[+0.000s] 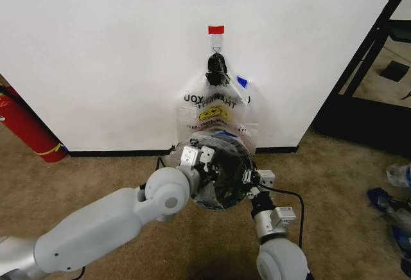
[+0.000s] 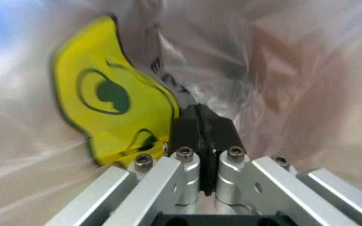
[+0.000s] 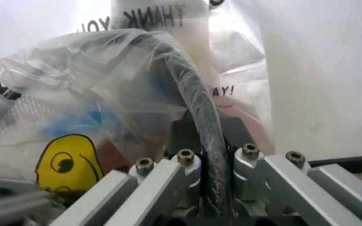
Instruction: Pick up the garbage bag from the wall and place it over the trash bin.
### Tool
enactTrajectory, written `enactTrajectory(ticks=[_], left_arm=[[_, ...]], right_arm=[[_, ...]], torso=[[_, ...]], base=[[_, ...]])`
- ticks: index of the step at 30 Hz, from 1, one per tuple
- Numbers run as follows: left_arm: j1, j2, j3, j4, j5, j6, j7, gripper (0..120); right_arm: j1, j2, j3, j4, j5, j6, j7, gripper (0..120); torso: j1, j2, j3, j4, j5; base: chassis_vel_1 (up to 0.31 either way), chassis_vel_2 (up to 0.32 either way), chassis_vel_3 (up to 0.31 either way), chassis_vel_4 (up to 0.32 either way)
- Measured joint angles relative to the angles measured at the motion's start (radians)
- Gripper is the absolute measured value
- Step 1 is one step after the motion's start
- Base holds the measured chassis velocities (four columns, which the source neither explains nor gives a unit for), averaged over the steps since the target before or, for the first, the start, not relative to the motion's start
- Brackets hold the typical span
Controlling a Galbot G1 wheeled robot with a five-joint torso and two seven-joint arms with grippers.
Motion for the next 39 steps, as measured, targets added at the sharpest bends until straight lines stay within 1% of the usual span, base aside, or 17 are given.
enactTrajectory(ticks=[4,12,20,24,27,29,32,33,34,39], left_arm=[[-0.028,-0.022,0.036,0.03,0.005,0.013,-0.009,0],[-0.052,-0.047,0.052,0.059,-0.011,0.015,-0.014,0],[-0.07,-0.076,0.043,0.064,-0.094,0.008,-0.031,0],[-0.07,-0.093,0.036,0.068,-0.168,0.008,-0.041,0],[-0.069,-0.096,0.034,0.07,-0.179,0.007,-0.041,0],[-0.068,-0.095,0.033,0.083,-0.152,0.004,-0.035,0],[-0.071,-0.092,0.037,0.112,-0.059,-0.005,-0.013,0],[-0.071,-0.092,0.037,0.112,-0.059,-0.005,-0.013,0],[-0.076,-0.092,0.039,0.126,-0.027,-0.008,-0.007,0],[-0.087,-0.098,0.048,0.163,0.042,-0.017,-0.001,0]], right_arm=[[-0.005,0.0,-0.004,0.003,-0.017,0.009,-0.006,1],[-0.006,0.002,-0.007,0.005,-0.027,0.016,-0.012,1],[-0.005,0.005,-0.013,-0.008,-0.036,0.023,-0.014,1],[-0.009,0.006,-0.016,-0.006,-0.036,0.023,-0.014,1],[-0.012,0.006,-0.015,-0.003,-0.032,0.024,-0.014,1],[-0.016,0.004,-0.015,0.0,-0.027,0.024,-0.014,1],[-0.019,0.003,-0.015,0.007,-0.025,0.024,-0.014,1],[-0.019,0.003,-0.015,0.007,-0.025,0.024,-0.014,1],[-0.02,0.003,-0.016,0.008,-0.024,0.024,-0.014,1],[-0.021,0.003,-0.024,0.013,-0.023,0.023,-0.014,1]], torso=[[0.0,0.0,0.0,-0.0001,0.0001],[0.0,0.0,0.0,0.0,0.0001],[0.0,0.0,0.0,0.0,0.0001],[0.0,0.0,0.0,-0.0001,0.0001],[0.0,0.0,0.0,-0.0001,0.0002],[0.0,0.0,0.0,0.0,0.0001],[0.0,0.0,0.0,0.0,0.0001],[0.0,0.0,0.0,0.0,0.0001],[0.0,0.0,0.0,0.0001,0.0001],[0.0,0.0,0.0,0.0,0.0001]], base=[[0.0,0.0,0.0,0.0],[0.0,0.0,0.0,0.0],[0.0,0.0,0.0,0.0],[0.0,0.0,0.0,0.0],[0.0,0.0,0.0,0.0],[0.0,0.0,0.0,0.0],[0.0,0.0,0.0,0.0],[0.0,0.0,0.0,0.0],[0.0,0.0,0.0,0.0],[0.0,0.0,0.0,0.0]])
